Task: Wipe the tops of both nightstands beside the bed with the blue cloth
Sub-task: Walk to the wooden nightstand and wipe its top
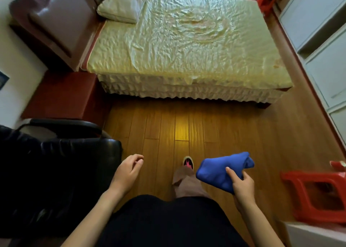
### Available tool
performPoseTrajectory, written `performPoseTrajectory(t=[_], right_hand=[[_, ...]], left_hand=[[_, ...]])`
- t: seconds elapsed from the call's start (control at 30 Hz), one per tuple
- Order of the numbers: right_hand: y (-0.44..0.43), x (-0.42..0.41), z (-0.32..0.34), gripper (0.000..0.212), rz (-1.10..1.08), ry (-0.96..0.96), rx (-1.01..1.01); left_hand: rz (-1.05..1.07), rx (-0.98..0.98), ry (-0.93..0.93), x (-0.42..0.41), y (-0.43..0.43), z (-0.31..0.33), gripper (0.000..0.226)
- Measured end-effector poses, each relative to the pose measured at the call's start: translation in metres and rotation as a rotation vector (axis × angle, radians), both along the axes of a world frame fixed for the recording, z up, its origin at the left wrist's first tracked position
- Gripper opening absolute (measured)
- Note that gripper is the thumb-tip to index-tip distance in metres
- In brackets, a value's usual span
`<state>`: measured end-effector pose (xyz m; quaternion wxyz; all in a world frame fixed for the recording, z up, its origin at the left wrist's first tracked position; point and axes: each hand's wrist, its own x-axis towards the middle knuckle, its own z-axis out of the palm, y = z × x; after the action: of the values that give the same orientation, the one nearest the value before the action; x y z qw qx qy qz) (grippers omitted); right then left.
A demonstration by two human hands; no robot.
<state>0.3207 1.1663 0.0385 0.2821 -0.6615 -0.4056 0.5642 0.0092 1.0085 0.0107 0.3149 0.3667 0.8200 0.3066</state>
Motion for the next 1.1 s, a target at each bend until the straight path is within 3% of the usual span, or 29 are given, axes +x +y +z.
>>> performPoseTrajectory(t=[0.2,0.43,0.73,1.1], right_hand=[[0.157,-0.062,-0.013,0.019,0.227,-0.029,-0.008],[0.284,-0.194,0.004,0.020,0.592,-0.027,-0.020],[0.326,-0.395,0.000,0.009,0.979,0.036,-0.069],[0.373,-0.611,0.001,0.008,1.155,-0.067,-0.009]], left_hand=[[0.214,-0.040,-0.031,-0.022,0.100,-0.012,0.027],[0.605,-0.072,-0.056,-0.046,0.151,-0.006,0.027],[0.965,-0.047,-0.086,-0.114,0.173,-0.013,0.026],[1.033,0.015,-0.110,-0.303,0.215,-0.006,0.029]])
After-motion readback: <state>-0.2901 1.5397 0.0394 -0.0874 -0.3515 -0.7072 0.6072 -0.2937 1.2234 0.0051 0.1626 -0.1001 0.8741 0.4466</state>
